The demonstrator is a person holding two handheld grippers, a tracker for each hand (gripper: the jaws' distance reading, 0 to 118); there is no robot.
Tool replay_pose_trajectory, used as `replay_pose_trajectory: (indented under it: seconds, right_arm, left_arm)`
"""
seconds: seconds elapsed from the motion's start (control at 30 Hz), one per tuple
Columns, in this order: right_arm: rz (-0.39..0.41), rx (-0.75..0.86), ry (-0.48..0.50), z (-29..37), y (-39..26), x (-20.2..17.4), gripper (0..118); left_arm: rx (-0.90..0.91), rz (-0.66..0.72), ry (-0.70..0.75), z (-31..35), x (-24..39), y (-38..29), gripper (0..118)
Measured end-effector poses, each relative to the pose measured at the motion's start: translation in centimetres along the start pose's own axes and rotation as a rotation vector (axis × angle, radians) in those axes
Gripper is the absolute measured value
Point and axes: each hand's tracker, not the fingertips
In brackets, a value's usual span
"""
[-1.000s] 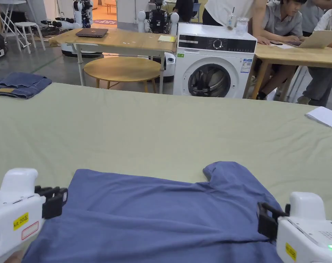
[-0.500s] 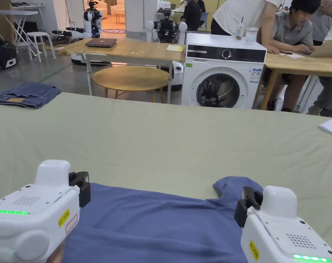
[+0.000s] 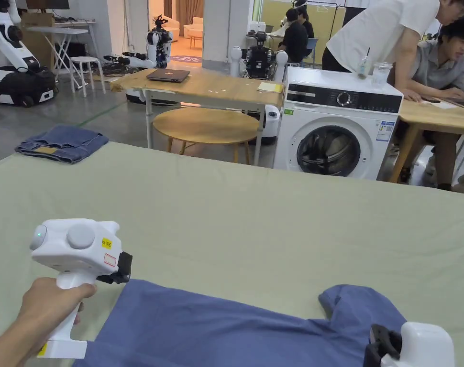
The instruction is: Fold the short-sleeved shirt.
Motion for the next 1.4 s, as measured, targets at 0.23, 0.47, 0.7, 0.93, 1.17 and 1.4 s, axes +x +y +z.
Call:
replay_pose_trajectory:
  seconds: [0.23, 0.47, 0.7, 0.93, 1.17, 1.4]
  right_arm:
    - [0.005, -0.079, -0.036, -1.0, -1.3, 1.5, 0]
    - [-0.002, -0.137, -0.062, -1.5, -2.5, 2.5, 0]
    - [-0.025, -0.150, -0.086, -2.0, -1.6, 4.6, 0]
    - [-0.014, -0.228, -0.090, -7.5, 3.1, 9.8, 3]
    - [0.050, -0.498, -0.064, -18.4, 5.2, 13.7, 55]
    - [-0.005, -0.713, -0.054, -25.1, 2.5, 15.4, 55]
  left_arm:
    - [-0.080, 0.027, 0.005, -3.7, -0.2, 1.5, 57]
    - [-0.118, -0.127, 0.154, -6.9, 2.0, 1.3, 33]
    - [0.004, -0.187, 0.069, -5.1, 2.1, -0.4, 0]
    - [0.098, -0.187, 0.044, -0.3, 1.8, -2.3, 0]
    - [0.145, -0.157, 0.036, 1.9, 2.0, -3.3, 0]
    - [0.149, -0.160, 0.047, 2.5, 2.9, -3.9, 0]
